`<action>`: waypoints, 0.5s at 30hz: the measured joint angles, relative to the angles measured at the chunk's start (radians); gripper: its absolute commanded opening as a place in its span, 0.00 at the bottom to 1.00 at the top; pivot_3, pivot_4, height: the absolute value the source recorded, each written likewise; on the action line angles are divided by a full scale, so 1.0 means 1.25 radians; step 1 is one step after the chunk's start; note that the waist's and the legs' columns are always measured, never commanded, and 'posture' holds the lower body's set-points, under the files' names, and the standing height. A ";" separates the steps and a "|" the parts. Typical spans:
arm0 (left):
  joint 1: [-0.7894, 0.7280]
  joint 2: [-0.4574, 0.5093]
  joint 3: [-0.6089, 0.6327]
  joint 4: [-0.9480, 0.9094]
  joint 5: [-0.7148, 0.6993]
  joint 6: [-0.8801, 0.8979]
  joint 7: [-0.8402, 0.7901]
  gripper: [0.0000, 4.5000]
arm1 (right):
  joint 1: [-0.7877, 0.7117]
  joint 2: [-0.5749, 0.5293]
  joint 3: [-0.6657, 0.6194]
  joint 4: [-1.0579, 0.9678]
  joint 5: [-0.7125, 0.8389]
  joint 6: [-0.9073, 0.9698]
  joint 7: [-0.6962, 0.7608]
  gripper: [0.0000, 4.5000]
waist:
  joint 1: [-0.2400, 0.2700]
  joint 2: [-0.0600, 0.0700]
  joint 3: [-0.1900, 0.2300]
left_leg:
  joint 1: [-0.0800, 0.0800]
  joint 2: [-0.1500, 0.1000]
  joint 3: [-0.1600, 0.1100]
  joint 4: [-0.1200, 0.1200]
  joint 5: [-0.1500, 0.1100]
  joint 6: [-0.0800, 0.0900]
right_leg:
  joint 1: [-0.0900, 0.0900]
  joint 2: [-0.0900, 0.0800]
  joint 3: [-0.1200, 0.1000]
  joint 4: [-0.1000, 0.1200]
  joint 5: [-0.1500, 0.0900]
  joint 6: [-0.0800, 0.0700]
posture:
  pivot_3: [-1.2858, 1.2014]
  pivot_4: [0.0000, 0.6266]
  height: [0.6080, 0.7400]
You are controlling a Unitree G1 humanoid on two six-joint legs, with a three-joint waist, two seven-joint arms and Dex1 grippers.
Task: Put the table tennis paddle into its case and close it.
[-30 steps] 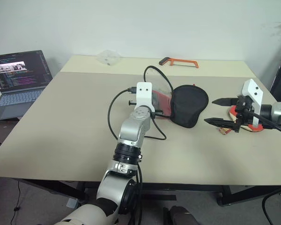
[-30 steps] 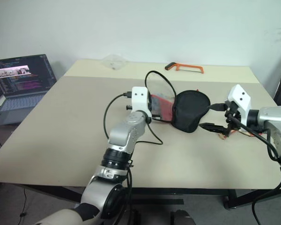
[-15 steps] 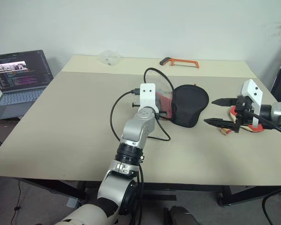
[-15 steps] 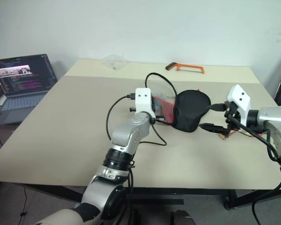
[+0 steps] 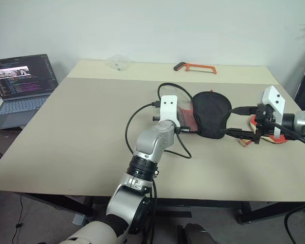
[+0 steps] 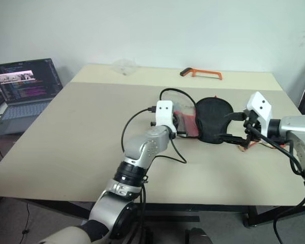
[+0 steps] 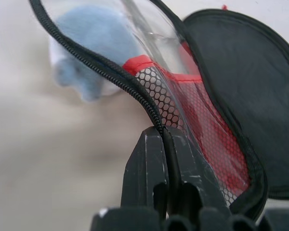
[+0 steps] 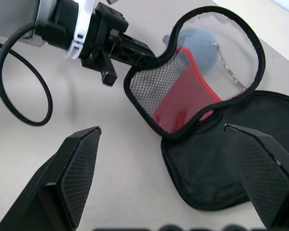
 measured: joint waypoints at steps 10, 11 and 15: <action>0.000 0.000 -0.019 0.000 -0.042 0.004 0.000 0.01 | -0.001 0.001 0.002 0.000 0.000 0.001 0.000 1.00 | 0.000 0.000 0.000 | 0.000 0.000 0.000 0.000 0.000 0.000 | 0.000 0.000 0.000 0.000 0.000 0.000 | 0.52 0.24 1.00; 0.000 0.000 -0.018 0.000 -0.046 0.005 0.002 0.10 | -0.002 0.003 0.002 0.000 0.000 0.002 0.000 1.00 | 0.000 0.000 0.000 | 0.000 0.000 0.000 0.000 0.000 0.000 | 0.000 0.000 0.000 0.000 0.000 0.000 | 0.52 0.24 1.00; 0.000 0.000 -0.009 0.000 -0.065 0.010 0.001 0.38 | -0.004 0.015 0.003 0.000 -0.001 0.002 -0.002 1.00 | 0.000 0.000 0.000 | 0.000 0.000 0.000 0.000 0.000 0.000 | 0.000 0.000 0.000 0.000 0.000 0.000 | 0.52 0.24 1.00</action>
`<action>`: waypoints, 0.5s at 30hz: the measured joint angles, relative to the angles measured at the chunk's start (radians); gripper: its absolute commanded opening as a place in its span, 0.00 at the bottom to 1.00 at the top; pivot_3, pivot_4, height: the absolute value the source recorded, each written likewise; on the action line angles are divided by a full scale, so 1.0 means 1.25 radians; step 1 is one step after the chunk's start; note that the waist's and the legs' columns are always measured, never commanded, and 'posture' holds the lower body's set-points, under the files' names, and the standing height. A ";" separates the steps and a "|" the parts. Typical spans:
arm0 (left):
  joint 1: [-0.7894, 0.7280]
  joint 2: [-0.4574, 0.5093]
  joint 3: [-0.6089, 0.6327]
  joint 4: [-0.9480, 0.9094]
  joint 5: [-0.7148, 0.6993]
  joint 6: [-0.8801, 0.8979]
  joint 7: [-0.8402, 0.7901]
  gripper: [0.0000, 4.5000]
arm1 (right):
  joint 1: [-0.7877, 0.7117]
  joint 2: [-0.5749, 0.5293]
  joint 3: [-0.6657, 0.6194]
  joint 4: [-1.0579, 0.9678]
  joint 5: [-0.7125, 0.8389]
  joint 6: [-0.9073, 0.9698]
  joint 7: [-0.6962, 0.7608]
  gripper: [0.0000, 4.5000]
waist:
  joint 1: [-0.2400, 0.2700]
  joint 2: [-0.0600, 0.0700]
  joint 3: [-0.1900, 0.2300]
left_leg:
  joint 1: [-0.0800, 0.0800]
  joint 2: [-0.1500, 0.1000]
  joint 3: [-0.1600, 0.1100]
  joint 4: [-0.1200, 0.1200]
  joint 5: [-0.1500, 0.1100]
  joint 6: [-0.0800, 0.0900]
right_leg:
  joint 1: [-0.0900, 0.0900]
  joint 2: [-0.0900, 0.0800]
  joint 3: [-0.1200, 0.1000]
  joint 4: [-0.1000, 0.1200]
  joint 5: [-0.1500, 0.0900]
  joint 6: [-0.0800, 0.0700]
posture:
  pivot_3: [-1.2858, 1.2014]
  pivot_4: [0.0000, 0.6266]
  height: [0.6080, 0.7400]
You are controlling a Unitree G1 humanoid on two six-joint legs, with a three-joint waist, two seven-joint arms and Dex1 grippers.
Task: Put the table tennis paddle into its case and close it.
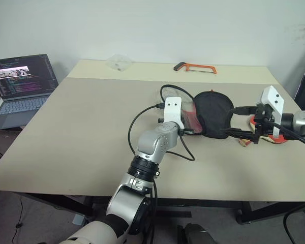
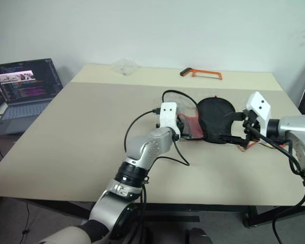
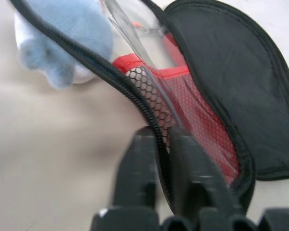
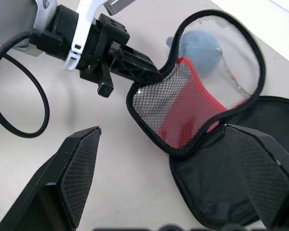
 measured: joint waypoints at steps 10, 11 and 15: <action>0.035 0.020 0.006 -0.129 -0.013 0.075 -0.041 0.99 | -0.058 0.058 0.027 0.084 -0.078 0.074 -0.161 1.00 | -0.002 0.000 0.000 | 0.000 0.000 0.000 0.000 0.000 0.000 | 0.000 0.000 0.000 0.000 0.002 -0.003 | 0.52 0.24 1.00; 0.045 0.036 0.006 -0.140 -0.012 0.086 -0.056 0.99 | -0.066 0.073 0.027 0.104 -0.096 0.092 -0.200 1.00 | -0.002 0.000 0.000 | 0.000 0.000 0.000 0.000 0.000 0.000 | 0.000 0.000 0.000 0.001 0.002 -0.004 | 0.52 0.24 1.00; 0.052 0.145 0.038 -0.164 -0.006 0.111 -0.120 0.99 | -0.084 0.135 0.021 0.177 -0.142 0.176 -0.353 1.00 | -0.008 0.001 0.000 | 0.000 0.001 0.000 0.000 0.000 0.000 | -0.002 0.001 0.001 0.002 0.003 -0.004 | 0.52 0.24 1.00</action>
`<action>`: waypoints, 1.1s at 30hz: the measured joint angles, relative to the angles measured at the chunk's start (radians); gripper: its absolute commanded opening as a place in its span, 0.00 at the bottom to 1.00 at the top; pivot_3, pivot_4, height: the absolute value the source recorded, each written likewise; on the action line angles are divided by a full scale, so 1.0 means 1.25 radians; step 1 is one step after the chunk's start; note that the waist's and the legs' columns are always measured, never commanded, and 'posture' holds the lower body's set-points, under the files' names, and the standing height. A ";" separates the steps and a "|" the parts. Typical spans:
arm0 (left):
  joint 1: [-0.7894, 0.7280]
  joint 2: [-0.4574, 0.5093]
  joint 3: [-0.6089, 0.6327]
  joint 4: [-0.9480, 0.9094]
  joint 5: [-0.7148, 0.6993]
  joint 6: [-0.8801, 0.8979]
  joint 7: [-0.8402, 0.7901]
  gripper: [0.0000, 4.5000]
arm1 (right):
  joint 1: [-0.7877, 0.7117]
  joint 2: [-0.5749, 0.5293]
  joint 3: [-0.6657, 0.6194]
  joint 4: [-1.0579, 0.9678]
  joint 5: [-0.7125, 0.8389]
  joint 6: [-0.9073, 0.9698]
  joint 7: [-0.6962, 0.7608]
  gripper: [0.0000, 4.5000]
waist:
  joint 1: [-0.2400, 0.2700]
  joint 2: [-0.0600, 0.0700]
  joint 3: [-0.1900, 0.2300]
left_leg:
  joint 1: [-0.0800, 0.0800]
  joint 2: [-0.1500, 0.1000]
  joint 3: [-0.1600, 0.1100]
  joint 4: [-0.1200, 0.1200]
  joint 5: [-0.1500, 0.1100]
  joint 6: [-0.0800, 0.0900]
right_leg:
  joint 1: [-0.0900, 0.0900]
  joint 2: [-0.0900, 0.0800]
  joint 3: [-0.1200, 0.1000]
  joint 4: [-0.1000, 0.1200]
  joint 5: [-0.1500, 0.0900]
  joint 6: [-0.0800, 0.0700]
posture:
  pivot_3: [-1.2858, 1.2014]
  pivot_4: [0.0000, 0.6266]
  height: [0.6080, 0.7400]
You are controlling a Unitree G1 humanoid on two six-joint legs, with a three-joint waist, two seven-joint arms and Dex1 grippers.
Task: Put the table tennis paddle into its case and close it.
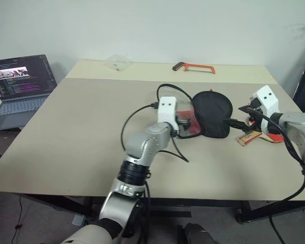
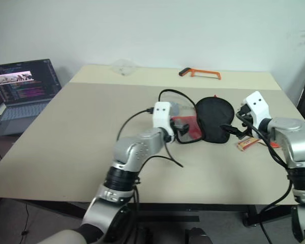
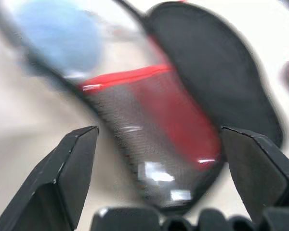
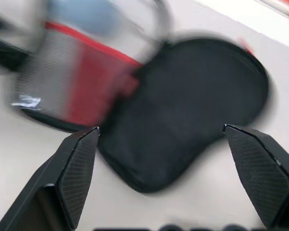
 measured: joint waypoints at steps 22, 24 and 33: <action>0.195 0.673 0.095 0.048 -0.014 -0.416 -0.929 0.99 | -0.098 0.321 -0.317 0.157 -0.113 0.136 -0.690 1.00 | -0.006 0.001 0.000 | -0.002 0.001 0.002 -0.004 0.000 0.000 | -0.002 -0.001 -0.001 -0.001 -0.001 -0.002 | 0.52 0.24 1.00; 0.194 0.669 0.110 0.049 -0.022 -0.417 -0.936 0.99 | -0.106 0.348 -0.337 0.135 -0.117 0.166 -0.735 1.00 | -0.005 0.001 0.000 | -0.002 0.001 0.002 -0.004 0.000 0.000 | -0.003 -0.001 -0.001 -0.001 -0.001 -0.002 | 0.52 0.24 1.00; 0.198 0.630 0.116 0.029 -0.025 -0.410 -0.926 0.99 | -0.130 0.414 -0.375 0.156 -0.144 0.221 -0.830 1.00 | -0.008 0.001 0.000 | -0.002 0.002 0.002 -0.004 0.000 0.000 | -0.003 0.000 -0.001 -0.001 -0.001 -0.002 | 0.52 0.24 1.00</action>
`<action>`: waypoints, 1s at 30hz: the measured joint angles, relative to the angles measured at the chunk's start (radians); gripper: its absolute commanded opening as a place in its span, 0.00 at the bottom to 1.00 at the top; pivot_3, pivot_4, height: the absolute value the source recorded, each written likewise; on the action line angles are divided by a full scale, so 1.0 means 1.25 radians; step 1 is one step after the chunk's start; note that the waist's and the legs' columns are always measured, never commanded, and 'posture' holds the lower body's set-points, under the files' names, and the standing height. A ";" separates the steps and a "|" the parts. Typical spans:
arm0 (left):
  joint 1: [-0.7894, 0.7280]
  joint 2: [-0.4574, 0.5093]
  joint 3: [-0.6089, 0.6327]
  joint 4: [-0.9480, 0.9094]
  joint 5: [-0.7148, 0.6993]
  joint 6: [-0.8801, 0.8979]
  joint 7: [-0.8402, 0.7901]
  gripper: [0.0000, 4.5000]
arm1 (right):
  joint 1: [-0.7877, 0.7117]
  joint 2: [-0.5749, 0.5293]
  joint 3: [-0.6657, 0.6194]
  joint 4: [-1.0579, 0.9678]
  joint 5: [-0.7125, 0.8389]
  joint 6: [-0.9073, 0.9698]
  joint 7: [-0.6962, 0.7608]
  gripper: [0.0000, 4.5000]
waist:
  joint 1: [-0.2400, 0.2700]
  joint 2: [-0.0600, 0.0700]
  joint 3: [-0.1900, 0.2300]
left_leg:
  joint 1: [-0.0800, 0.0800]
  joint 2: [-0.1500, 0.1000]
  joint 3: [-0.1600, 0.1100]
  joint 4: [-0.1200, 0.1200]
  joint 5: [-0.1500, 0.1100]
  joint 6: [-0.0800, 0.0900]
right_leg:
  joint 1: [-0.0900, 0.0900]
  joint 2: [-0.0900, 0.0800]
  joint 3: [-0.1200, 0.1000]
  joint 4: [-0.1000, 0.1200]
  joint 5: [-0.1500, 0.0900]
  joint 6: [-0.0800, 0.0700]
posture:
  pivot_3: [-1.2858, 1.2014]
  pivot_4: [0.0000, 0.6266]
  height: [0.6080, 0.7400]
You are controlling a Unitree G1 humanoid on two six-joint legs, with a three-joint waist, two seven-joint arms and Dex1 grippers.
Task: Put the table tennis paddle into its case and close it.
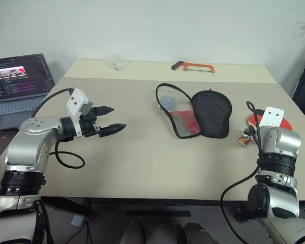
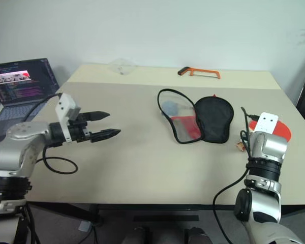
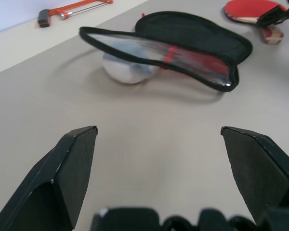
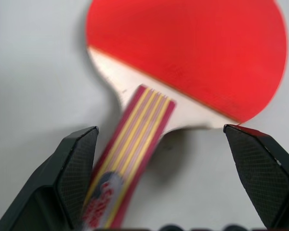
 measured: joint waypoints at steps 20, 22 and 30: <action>0.006 -0.002 0.003 -0.022 0.000 0.018 0.017 1.00 | -0.063 -0.013 0.015 0.147 -0.013 -0.116 -0.037 0.23 | -0.004 0.000 0.000 | 0.000 0.000 0.001 -0.004 0.001 0.002 | -0.003 0.000 0.001 0.000 0.000 -0.001 | 0.52 0.24 1.00; 0.006 -0.002 0.003 -0.022 0.000 0.018 0.017 1.00 | -0.069 -0.018 0.035 0.120 -0.017 -0.105 -0.034 0.23 | -0.004 0.000 0.000 | -0.001 0.000 0.001 -0.006 0.001 0.002 | -0.004 0.000 0.001 0.001 0.000 -0.002 | 0.52 0.24 1.00; 0.004 -0.004 0.003 -0.021 0.001 0.018 0.017 1.00 | -0.185 0.003 0.134 0.073 -0.025 -0.102 0.046 0.23 | -0.017 0.000 0.000 | -0.006 0.000 0.001 -0.007 0.001 0.002 | -0.013 0.001 0.001 0.007 -0.002 -0.005 | 0.52 0.24 1.00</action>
